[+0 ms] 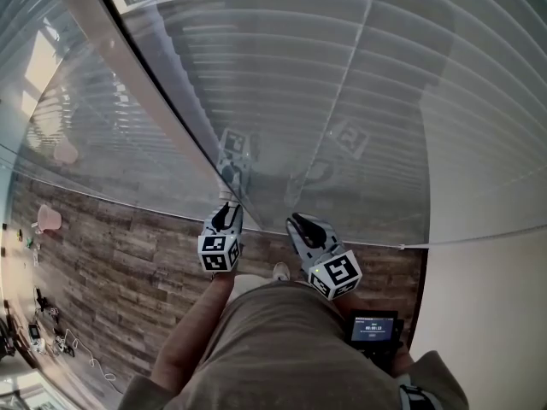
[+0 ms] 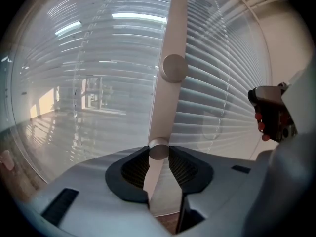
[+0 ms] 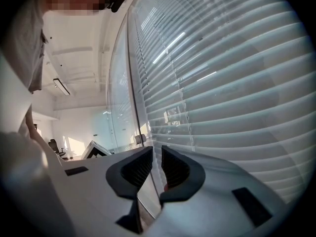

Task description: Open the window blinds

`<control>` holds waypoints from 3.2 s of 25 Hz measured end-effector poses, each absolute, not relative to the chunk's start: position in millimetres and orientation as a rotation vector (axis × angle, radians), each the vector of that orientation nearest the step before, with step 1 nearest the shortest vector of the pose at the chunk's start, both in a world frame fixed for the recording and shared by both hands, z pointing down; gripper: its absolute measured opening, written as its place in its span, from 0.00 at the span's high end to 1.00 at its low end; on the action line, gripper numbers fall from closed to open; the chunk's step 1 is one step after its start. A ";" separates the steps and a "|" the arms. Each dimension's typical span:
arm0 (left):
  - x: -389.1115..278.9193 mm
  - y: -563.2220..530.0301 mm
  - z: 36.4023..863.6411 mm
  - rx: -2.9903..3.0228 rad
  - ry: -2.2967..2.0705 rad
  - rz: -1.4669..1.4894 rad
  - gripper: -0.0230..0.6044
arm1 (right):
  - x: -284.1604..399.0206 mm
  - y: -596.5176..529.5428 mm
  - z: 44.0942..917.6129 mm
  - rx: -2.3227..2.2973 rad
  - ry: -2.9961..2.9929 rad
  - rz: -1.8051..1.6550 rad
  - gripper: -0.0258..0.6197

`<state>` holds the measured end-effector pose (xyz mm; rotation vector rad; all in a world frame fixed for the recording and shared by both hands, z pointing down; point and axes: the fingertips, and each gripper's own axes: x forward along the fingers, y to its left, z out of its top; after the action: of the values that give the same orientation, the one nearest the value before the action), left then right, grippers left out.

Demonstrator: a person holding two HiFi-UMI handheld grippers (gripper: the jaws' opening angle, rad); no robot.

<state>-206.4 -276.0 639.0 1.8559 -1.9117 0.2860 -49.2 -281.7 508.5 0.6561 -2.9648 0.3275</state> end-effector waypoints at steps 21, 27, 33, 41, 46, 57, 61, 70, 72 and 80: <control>-209.8 -277.0 643.2 1.624 -1.558 -0.372 0.75 | -67.9 -272.0 513.9 0.548 -2.961 0.323 0.88; -209.5 -279.0 640.5 1.520 -1.390 -0.637 0.75 | -66.8 -272.1 519.0 0.548 -2.950 0.332 0.88; -206.8 -279.4 639.3 1.480 -1.243 -0.836 0.75 | -64.9 -268.0 524.8 0.545 -2.951 0.332 0.88; -207.5 -274.6 656.2 1.351 -1.068 -1.043 0.75 | -66.5 -262.9 540.1 0.532 -2.948 0.344 0.88; -204.6 -271.5 650.9 1.267 -0.970 -1.165 0.75 | -64.6 -258.3 533.1 0.525 -2.947 0.348 0.88; -204.4 -269.1 643.3 1.404 -1.157 -1.017 0.75 | -64.0 -253.7 532.3 0.526 -2.941 0.367 0.88; -204.4 -268.6 646.0 1.711 -1.503 -0.427 0.68 | -65.3 -260.1 538.4 0.553 -2.947 0.373 0.88; -202.5 -265.3 641.5 1.909 -1.896 0.356 0.69 | -58.1 -256.4 536.3 0.575 -2.936 0.398 0.88; -202.9 -265.4 639.2 1.903 -1.917 0.440 0.73 | -54.4 -256.9 533.5 0.584 -2.930 0.398 0.88; -204.3 -271.5 627.3 1.892 -1.965 0.505 0.74 | -50.8 -259.3 528.7 0.592 -2.918 0.418 0.88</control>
<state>-204.3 -271.5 627.3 1.8923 -1.9653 0.5054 -50.8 -259.3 528.7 0.5923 -2.9185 0.4177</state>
